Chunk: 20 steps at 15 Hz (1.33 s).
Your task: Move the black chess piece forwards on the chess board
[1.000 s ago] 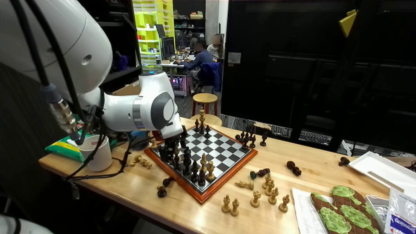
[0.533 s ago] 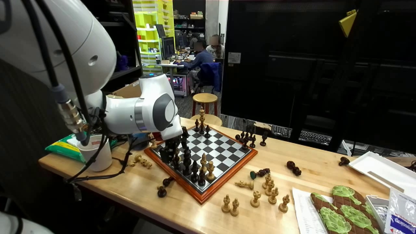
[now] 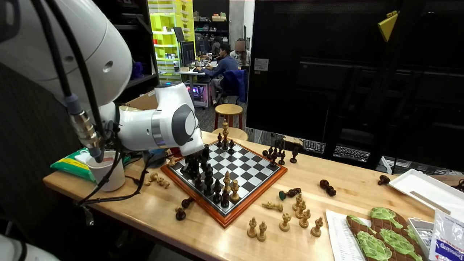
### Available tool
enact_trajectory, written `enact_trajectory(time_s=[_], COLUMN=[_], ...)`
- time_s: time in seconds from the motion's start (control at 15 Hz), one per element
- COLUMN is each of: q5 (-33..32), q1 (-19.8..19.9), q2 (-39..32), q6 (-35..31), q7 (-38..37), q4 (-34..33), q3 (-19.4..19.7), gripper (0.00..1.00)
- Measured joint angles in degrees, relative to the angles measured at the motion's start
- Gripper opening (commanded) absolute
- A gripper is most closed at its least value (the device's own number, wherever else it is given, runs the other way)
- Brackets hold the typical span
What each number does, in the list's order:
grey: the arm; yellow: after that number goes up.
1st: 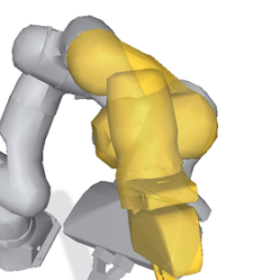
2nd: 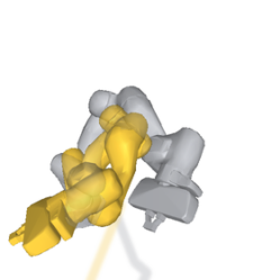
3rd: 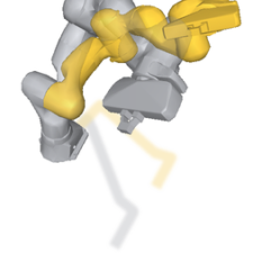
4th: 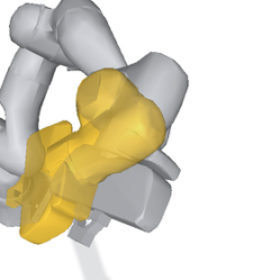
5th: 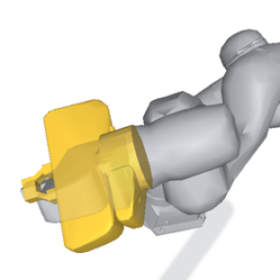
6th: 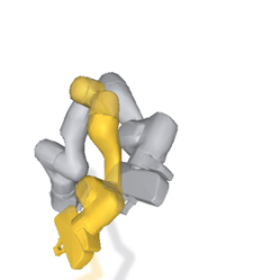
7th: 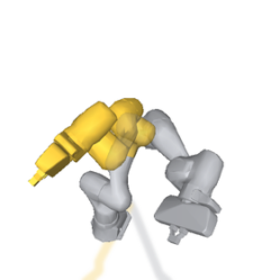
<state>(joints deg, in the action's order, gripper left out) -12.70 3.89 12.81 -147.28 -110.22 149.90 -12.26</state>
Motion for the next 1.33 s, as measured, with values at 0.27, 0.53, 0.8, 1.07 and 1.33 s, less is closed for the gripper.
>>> enact_trajectory(time_s=[0.27, 0.53, 0.8, 1.07, 1.33], q5=[-0.2, -1.7, -4.1, -5.9, -8.2], q1=[0.0, 0.0, 0.0, -0.3, -0.9], q2=[-0.4, -0.4, -0.4, -0.4, -0.3], q6=[0.0, 0.2, 1.3, 3.7, 7.2], q7=[-0.1, -0.9, -1.9, -2.2, -3.0], q4=[0.0, -0.1, -1.1, -2.9, -5.2], q3=[0.0, 0.0, 0.0, -0.2, -0.5], gripper=[0.06, 0.06, 0.06, 0.06, 0.06])
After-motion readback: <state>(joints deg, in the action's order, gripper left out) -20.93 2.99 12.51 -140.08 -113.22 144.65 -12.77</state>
